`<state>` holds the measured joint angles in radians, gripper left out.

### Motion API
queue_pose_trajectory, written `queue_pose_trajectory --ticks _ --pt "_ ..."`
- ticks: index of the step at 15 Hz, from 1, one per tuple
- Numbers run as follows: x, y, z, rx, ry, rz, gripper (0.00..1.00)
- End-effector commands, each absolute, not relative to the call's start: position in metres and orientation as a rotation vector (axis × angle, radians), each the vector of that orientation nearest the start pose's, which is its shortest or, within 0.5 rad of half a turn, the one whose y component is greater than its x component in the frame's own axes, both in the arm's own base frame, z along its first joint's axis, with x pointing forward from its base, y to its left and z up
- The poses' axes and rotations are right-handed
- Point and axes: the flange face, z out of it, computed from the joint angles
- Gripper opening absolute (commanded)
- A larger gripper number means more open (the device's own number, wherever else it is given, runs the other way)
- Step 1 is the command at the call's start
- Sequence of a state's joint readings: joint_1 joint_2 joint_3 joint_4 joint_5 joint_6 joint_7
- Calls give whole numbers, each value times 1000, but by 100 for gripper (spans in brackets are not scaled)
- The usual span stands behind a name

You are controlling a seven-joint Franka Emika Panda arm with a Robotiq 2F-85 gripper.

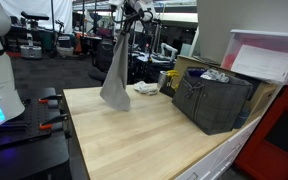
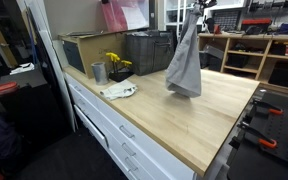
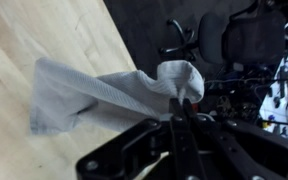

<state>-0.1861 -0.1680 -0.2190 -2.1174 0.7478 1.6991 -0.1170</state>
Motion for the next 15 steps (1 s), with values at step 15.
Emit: queue_pose_trajectory --ticks 15 --pt "439 -309 492 -2519 1296 -524 1"
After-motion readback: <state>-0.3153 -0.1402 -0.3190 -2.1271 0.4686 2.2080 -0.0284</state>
